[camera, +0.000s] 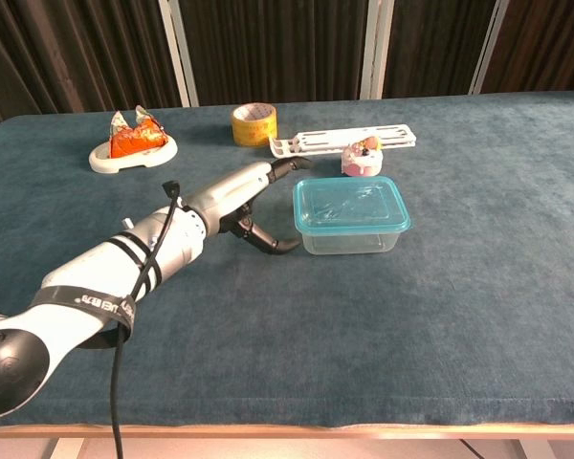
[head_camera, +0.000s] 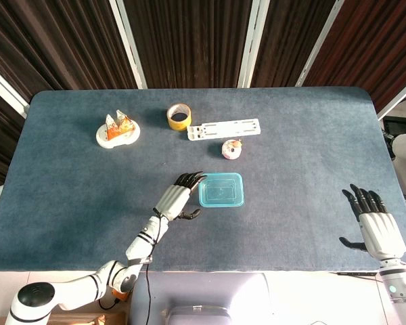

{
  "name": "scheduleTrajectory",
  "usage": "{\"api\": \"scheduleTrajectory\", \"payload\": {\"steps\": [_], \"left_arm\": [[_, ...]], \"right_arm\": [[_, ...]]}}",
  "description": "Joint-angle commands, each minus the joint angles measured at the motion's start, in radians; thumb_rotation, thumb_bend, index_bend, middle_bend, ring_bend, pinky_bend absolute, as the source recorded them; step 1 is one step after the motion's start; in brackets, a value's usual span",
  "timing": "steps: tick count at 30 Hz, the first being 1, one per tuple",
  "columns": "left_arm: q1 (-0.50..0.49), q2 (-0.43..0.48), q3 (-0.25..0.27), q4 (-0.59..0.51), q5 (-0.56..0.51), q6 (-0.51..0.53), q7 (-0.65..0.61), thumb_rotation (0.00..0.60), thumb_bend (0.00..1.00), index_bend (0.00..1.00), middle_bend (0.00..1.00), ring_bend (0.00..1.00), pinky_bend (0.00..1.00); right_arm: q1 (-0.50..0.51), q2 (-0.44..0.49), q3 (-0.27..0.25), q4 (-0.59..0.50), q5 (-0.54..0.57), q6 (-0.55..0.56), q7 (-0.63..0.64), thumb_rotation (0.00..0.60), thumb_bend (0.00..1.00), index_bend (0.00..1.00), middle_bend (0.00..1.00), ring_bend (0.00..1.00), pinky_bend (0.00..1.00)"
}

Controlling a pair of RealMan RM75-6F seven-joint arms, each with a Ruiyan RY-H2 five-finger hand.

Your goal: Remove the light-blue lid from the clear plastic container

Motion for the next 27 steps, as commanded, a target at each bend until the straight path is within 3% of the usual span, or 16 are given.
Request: {"api": "scheduleTrajectory", "payload": {"steps": [1,18,27], "left_arm": [[-0.018,-0.026,0.008,0.034,0.008,0.001,-0.027,0.600,0.28,0.00,0.00,0.00,0.00],[-0.101,-0.117,-0.007,0.194,0.008,-0.020,-0.107,0.600,0.27,0.00,0.00,0.00,0.00],[-0.163,-0.161,-0.041,0.261,-0.013,-0.040,-0.124,0.600,0.28,0.00,0.00,0.00,0.00]], "right_arm": [[-0.003,0.007,0.001,0.005,0.003,0.003,0.010,0.600,0.13,0.00,0.00,0.00,0.00],[-0.014,0.034,0.003,0.025,0.022,0.003,0.061,0.600,0.13,0.00,0.00,0.00,0.00],[-0.023,0.054,0.000,0.026,0.015,0.008,0.105,0.600,0.13,0.00,0.00,0.00,0.00]]}}
